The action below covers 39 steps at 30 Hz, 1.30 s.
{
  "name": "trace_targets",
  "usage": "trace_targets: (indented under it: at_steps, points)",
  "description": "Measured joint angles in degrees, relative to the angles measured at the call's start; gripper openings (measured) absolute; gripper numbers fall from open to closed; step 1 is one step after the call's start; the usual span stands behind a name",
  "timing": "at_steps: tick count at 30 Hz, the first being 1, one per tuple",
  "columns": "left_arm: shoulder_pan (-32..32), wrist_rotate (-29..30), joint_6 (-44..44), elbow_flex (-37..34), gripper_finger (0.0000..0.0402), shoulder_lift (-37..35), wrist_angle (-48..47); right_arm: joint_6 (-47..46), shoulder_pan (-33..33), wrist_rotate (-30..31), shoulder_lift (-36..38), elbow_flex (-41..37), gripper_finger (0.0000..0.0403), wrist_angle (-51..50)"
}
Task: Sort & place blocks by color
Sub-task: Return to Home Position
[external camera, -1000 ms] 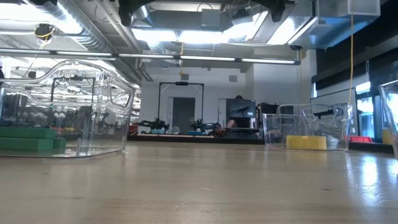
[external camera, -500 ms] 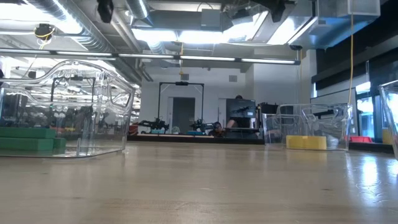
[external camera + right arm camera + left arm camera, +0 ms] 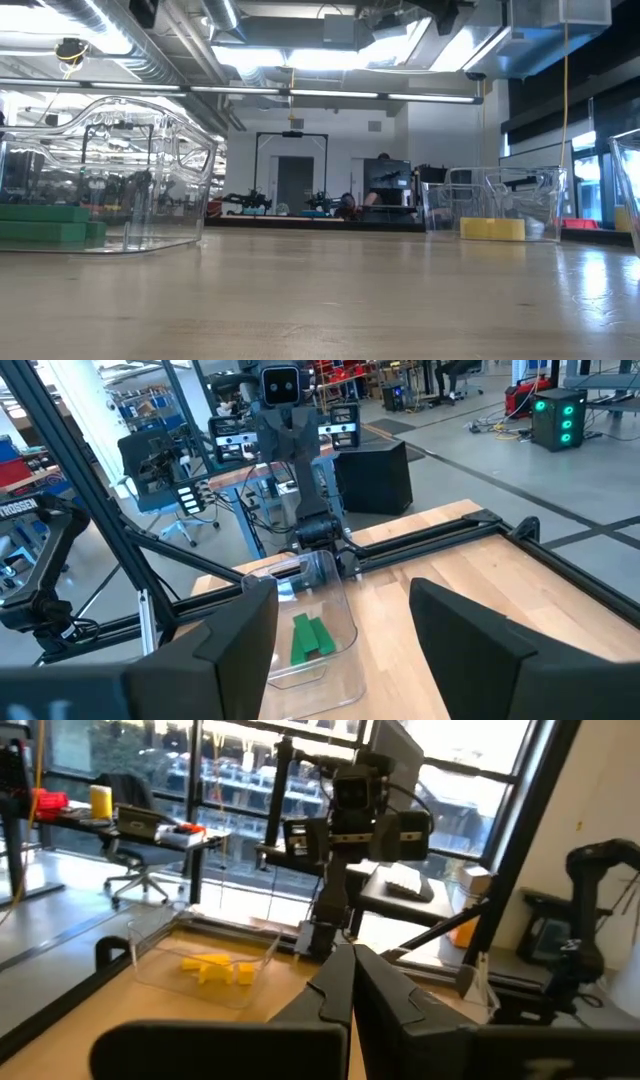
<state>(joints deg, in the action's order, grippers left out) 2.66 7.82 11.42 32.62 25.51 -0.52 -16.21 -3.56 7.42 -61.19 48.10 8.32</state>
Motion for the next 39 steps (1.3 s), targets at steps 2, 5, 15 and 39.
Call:
trace_targets:
  at_steps: [2,5,15,39]
  points:
    - [-0.02,-0.58,0.13,-1.81,0.0000,-1.55,1.09,0.00,-0.01,0.00,0.00,0.00,0.0232,0.00]
    - [-0.02,-0.96,1.78,-5.52,0.0000,-4.88,3.46,0.00,0.01,0.00,0.00,0.00,0.0232,0.00]
    - [-0.02,-1.03,3.46,-18.94,0.0000,-19.81,7.35,0.00,0.01,0.00,0.00,0.00,0.0232,0.00]
    - [-0.03,-6.54,7.73,-32.17,0.0000,-25.26,1.48,0.00,-0.01,0.00,-0.04,0.04,0.0232,0.00]
